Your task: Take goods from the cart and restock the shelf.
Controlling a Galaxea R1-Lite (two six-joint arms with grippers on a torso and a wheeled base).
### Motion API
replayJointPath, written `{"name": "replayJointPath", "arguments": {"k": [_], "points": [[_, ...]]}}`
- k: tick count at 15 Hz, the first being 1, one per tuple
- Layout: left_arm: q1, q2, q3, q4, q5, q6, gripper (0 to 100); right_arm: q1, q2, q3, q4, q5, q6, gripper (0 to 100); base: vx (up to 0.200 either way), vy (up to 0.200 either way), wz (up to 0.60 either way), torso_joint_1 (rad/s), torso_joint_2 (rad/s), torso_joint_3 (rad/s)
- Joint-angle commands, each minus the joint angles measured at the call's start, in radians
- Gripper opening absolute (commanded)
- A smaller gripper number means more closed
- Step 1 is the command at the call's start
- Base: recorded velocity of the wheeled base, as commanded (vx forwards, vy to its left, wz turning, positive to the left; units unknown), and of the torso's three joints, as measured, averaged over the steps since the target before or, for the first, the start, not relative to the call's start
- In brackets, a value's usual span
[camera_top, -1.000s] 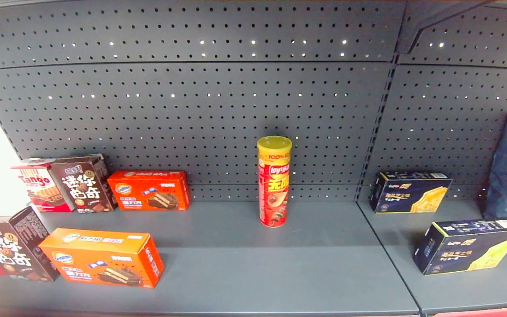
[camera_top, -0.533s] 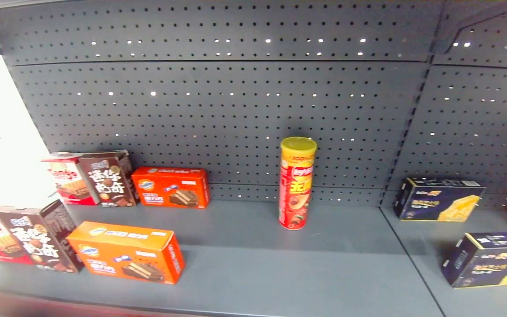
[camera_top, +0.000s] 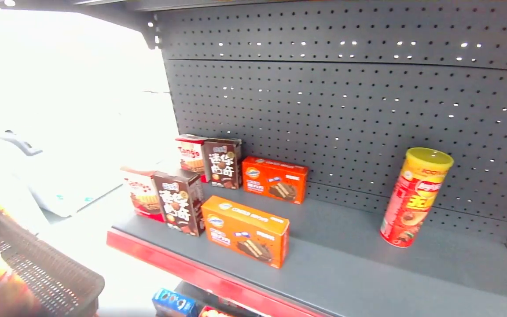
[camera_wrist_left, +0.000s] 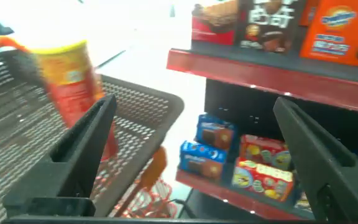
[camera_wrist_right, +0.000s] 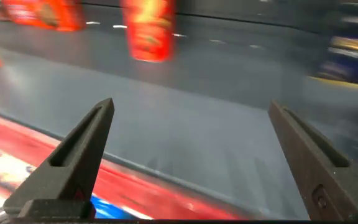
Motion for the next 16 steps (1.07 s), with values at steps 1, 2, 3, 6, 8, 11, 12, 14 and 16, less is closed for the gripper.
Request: {"name": "replayJointPath", "arguments": {"k": [1, 2, 3, 6, 8, 11, 12, 14, 16], "points": [[0.0, 0.0, 0.0, 0.0, 0.001, 0.0, 100, 0.0, 0.001, 0.0, 0.0, 0.0, 0.0, 100, 0.0, 0.0, 0.6, -0.002, 0.0, 0.007], [0.0, 0.0, 0.0, 0.0, 0.001, 0.0, 100, 0.0, 0.001, 0.0, 0.0, 0.0, 0.0, 100, 0.0, 0.0, 0.6, 0.002, 0.01, 0.002], [0.0, 0.0, 0.0, 0.0, 0.001, 0.0, 100, 0.0, 0.001, 0.0, 0.0, 0.0, 0.0, 100, 0.0, 0.0, 0.6, 0.002, 0.0, 0.002], [-0.002, 0.0, 0.0, 0.0, -0.002, 0.003, 100, 0.0, 0.001, 0.0, 0.0, 0.0, 0.001, 100, 0.0, 0.0, 0.6, 0.004, 0.01, 0.002], [0.0, 0.0, 0.0, 0.0, -0.001, 0.0, 100, 0.0, 0.001, 0.0, 0.0, 0.002, 0.001, 100, 0.0, 0.0, 0.3, -0.001, 0.01, 0.004], [0.0, 0.0, 0.0, 0.0, -0.004, 0.005, 100, 0.0, 0.001, 0.0, 0.0, 0.002, 0.001, 100, 0.0, 0.0, 0.0, 0.0, 0.0, 0.0], [0.0, 0.0, 0.0, 0.0, -0.004, 0.005, 100, 0.0, 0.001, 0.0, 0.0, 0.002, 0.001, 100, 0.0, 0.0, 0.0, 0.0, 0.0, 0.0], [0.0, 0.0, 0.0, 0.0, -0.002, 0.002, 100, 0.0, 0.001, 0.0, 0.0, 0.002, 0.001, 100, 0.0, 0.0, 0.0, 0.0, 0.0, 0.0], [0.0, 0.0, 0.0, 0.0, -0.002, 0.0, 100, 0.0, 0.001, 0.0, 0.0, 0.002, 0.001, 100, 0.0, 0.0, 0.0, 0.0, 0.0, 0.0]]}}
